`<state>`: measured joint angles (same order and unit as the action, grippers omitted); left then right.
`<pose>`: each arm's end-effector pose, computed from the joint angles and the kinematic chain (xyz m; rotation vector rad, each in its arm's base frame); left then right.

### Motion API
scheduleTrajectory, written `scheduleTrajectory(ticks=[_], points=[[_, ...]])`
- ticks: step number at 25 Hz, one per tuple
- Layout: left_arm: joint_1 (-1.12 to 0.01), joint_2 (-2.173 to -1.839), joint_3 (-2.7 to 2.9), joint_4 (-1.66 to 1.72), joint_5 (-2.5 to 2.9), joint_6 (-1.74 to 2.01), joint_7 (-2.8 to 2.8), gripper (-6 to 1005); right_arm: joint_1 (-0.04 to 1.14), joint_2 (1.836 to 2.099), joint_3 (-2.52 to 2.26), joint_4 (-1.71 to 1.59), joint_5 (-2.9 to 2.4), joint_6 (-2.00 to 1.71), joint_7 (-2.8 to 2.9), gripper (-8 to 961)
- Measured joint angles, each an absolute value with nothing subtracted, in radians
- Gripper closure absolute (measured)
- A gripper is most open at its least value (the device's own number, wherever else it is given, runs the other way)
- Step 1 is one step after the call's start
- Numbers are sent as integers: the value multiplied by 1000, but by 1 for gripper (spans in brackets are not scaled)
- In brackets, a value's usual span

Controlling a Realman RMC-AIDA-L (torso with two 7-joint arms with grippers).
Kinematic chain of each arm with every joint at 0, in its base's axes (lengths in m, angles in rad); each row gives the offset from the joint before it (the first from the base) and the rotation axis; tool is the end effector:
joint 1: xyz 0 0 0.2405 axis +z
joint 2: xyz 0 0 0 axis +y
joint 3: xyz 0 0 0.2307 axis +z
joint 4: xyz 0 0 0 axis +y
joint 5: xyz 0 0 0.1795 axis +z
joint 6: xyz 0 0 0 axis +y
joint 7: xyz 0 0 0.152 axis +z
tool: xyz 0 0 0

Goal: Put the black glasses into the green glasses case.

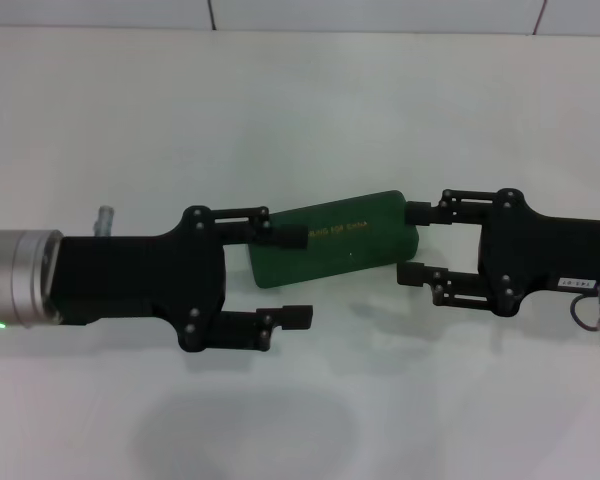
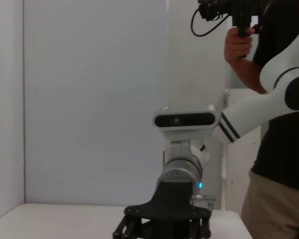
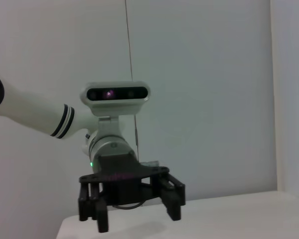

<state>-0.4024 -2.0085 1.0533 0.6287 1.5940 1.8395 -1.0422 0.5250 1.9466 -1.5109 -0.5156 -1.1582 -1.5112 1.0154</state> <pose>-0.1980 0.2377 0.0143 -2.8788 -0.0549 -1.0802 0.1751 0.2794 -0.0143 -2.8432 0.1007 0.9953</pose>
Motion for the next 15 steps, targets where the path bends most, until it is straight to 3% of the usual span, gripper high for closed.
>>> scheduleTrajectory(ticks=[15], points=[[-398,-2016,1049,615,1591,1843,-1050,277,504,1984,-1496,-507,-1159,-1484,933,348]])
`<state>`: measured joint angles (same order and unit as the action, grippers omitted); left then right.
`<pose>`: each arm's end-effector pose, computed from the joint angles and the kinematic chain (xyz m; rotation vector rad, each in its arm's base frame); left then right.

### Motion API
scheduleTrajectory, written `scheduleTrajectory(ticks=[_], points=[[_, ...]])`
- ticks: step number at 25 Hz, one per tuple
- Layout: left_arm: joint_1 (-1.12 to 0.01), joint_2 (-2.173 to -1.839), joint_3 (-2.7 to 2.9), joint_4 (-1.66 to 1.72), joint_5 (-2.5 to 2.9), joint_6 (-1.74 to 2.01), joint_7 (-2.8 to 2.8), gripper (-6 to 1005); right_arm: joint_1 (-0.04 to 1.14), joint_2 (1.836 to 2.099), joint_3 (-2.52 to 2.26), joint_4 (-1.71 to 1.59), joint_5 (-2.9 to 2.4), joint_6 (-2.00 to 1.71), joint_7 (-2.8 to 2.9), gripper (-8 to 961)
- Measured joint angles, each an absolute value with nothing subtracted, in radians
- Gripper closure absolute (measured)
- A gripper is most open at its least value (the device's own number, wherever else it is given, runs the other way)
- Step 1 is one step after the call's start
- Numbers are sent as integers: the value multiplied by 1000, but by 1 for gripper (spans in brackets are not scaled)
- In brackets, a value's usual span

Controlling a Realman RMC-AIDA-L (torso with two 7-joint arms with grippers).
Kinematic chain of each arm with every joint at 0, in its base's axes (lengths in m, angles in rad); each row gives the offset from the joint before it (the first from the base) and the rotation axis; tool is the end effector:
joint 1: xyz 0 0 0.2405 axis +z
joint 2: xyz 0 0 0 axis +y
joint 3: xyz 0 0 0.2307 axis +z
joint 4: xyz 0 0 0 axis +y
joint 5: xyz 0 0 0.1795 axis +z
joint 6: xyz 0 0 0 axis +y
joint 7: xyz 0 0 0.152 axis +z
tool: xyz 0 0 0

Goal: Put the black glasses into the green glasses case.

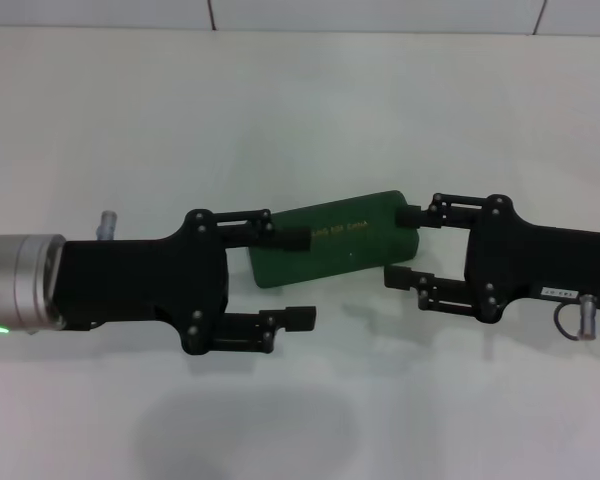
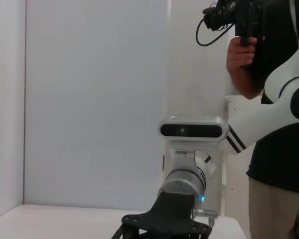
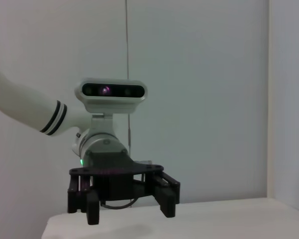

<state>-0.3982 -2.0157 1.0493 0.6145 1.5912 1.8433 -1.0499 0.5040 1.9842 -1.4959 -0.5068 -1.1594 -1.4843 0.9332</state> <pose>-0.1982 0.2354 0.0120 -2.8737 -0.0928 -1.1053 0.1761 0.2758 -0.0247 -2.7918 0.0545 0.9978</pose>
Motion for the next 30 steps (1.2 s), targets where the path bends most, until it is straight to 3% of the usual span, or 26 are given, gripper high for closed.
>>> scheduleTrajectory(ticks=[15,21,30], points=[[-383,-2036,1050,559,1601,1839,-1016,277,477,1966,-1496,-496,-1166,-1480,895,347],[-401,-2063,1034,516,1587,1834,-968,277,478,1953,-1492,-500,-1239,-1472,880,347],[-423,-2063,1042,508,1602,1833,-978,277,466,1981,-1458,-494,-1249,-1442,849,348]])
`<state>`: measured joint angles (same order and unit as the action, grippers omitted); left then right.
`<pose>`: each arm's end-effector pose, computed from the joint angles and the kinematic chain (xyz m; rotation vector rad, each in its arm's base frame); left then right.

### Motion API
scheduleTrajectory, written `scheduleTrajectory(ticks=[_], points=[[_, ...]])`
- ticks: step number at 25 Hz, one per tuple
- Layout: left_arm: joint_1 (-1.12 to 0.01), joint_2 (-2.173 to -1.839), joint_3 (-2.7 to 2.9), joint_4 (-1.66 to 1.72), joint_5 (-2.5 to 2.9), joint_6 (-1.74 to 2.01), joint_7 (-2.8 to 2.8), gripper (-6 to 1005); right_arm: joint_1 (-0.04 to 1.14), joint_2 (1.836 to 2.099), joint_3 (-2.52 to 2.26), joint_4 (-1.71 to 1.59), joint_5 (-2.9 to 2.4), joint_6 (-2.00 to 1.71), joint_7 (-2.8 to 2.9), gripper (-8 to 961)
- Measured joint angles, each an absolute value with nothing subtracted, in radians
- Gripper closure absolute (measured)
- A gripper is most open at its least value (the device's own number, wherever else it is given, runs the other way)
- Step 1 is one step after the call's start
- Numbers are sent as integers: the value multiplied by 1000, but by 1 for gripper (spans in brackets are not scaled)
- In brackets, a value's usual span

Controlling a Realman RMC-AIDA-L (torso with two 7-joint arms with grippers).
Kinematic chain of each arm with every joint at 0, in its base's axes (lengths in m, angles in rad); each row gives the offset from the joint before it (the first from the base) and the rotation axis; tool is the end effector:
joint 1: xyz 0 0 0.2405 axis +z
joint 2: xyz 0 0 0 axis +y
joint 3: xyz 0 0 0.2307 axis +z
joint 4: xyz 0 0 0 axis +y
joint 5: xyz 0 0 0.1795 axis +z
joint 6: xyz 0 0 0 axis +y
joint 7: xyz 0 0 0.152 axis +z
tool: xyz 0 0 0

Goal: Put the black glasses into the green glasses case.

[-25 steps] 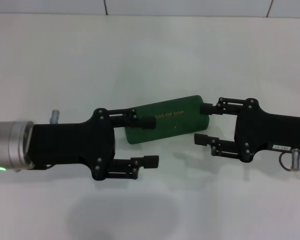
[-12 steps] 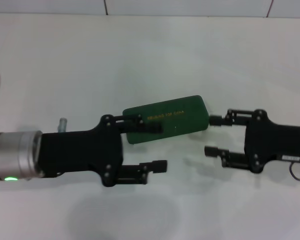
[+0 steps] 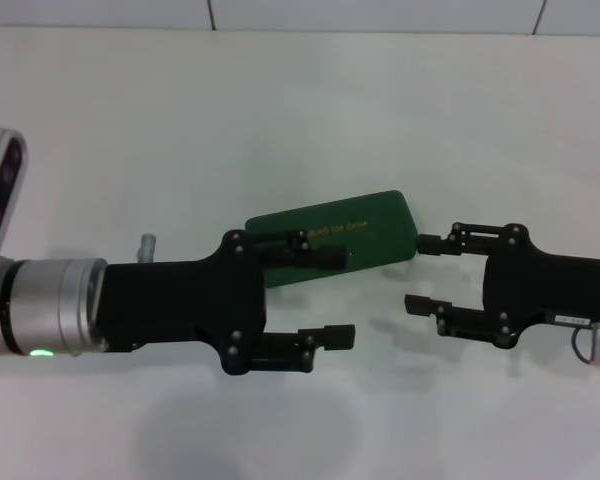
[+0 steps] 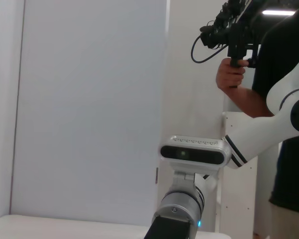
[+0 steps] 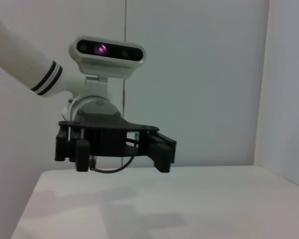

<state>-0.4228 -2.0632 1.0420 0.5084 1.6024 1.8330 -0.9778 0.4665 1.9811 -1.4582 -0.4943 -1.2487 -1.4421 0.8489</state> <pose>-0.1918 0.2282 -0.0106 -2.8574 -0.1282 -1.1941 0.2005 0.2707 -0.0286 -2.7879 0.0055 0.8444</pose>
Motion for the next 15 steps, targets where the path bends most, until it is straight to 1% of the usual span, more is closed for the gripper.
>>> scheduleTrajectory(ticks=[6,8,11,15], points=[[-439,-2061,1036,507,1613,1833,-992,277,462,1983,-1457,-494,-1249,-1449,846,348],[-439,-2062,1037,506,1615,1832,-988,277,451,1988,-1456,-494,-1249,-1447,823,348],[-434,-2069,1035,508,1615,1825,-981,277,444,1991,-1456,-496,-1249,-1445,808,348],[-434,-2075,1029,507,1610,1823,-972,277,444,1988,-1456,-499,-1247,-1448,807,347]])
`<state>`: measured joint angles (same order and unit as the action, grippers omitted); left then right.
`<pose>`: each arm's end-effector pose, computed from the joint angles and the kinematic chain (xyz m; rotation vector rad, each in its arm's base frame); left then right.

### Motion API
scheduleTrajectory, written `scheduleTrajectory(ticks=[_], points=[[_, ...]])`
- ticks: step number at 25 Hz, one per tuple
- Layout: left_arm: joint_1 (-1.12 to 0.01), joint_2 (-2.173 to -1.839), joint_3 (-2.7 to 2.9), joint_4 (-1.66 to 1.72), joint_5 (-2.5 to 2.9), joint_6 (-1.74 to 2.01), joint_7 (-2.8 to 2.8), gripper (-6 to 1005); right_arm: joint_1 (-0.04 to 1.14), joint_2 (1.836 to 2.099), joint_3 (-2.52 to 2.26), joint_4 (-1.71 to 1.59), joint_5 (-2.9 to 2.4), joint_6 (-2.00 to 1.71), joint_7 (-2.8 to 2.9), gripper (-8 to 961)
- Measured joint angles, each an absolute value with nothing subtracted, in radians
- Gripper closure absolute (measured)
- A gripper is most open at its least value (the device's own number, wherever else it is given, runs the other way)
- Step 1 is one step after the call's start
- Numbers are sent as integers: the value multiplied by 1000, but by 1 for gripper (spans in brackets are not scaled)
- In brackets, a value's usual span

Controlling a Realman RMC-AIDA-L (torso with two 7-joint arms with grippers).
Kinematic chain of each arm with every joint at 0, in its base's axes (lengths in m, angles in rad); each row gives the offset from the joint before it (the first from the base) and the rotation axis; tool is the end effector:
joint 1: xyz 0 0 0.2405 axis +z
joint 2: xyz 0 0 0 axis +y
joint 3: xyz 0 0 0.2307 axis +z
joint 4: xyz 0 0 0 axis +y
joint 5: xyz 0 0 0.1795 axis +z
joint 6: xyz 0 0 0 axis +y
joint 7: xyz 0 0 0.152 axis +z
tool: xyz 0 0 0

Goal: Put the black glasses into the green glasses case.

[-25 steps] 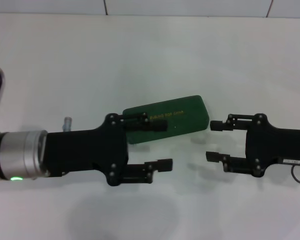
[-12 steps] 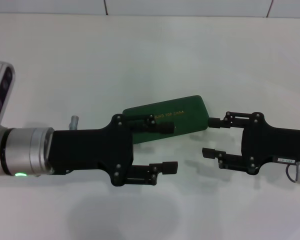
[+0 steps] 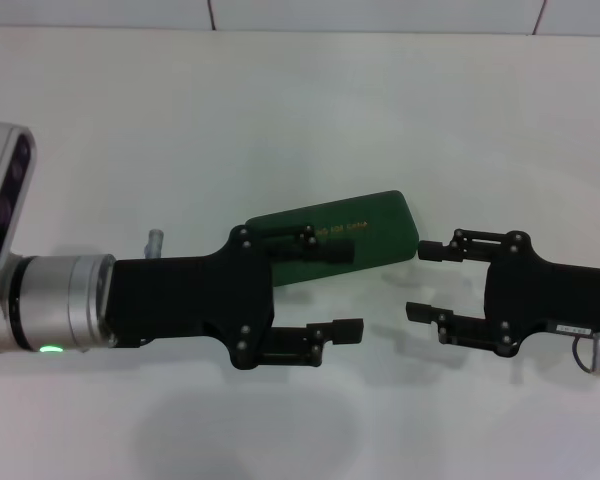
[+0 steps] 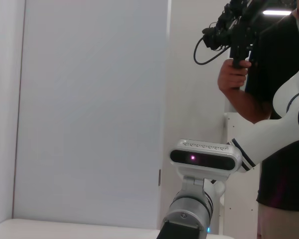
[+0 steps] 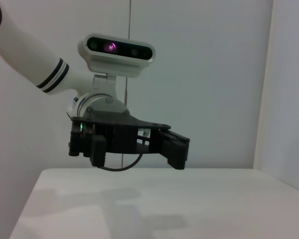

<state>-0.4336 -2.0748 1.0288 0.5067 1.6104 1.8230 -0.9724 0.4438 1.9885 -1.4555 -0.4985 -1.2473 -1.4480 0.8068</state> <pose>-0.1883 0.2308 -0.0137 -2.8490 -0.1191 -1.1971 0.2034 0.2655 -0.0299 -2.7705 -0.0262 0.8482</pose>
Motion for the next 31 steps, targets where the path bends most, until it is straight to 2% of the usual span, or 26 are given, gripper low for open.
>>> scheduleTrajectory(ticks=[15,31], points=[[-421,-2085,1023,503,1607,1796,-922,277,450,2011,-1445,-505,-1248,-1392,770,348],[-426,-2090,1023,502,1596,1768,-920,277,450,2013,-1445,-504,-1241,-1384,742,347]])
